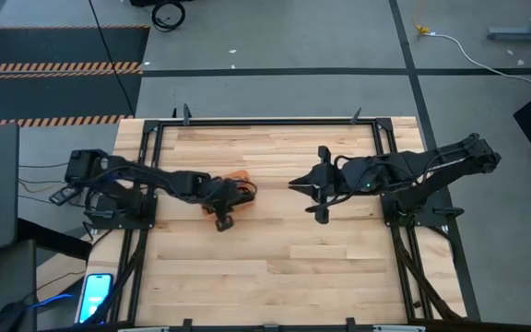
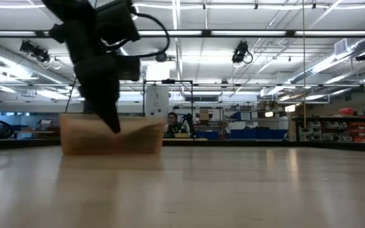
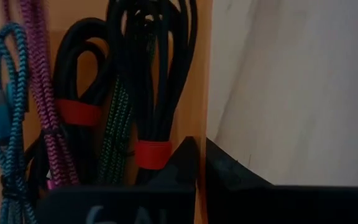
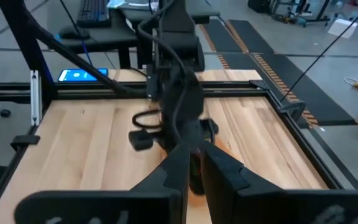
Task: Pick and place USB-C Cables
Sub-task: Move the orange bin to the middle of the table
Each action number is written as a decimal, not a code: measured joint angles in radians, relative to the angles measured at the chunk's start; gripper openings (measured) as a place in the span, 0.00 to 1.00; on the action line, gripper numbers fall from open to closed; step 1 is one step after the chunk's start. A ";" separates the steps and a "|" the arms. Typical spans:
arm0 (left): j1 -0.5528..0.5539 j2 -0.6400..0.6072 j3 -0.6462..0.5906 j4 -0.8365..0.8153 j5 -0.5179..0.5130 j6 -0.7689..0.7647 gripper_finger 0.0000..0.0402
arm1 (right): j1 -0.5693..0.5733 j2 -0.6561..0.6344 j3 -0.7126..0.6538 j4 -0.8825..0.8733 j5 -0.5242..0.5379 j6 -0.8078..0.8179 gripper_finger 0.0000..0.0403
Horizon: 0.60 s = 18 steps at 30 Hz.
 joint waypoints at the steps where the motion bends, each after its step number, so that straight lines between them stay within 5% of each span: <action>1: 0.000 0.018 0.027 -0.009 0.000 0.021 0.01 | 0.002 0.000 0.000 0.004 0.000 0.000 0.11; 18: 0.000 0.410 0.478 -0.053 0.032 0.238 0.01 | 0.120 -0.148 0.000 0.024 0.038 0.042 0.11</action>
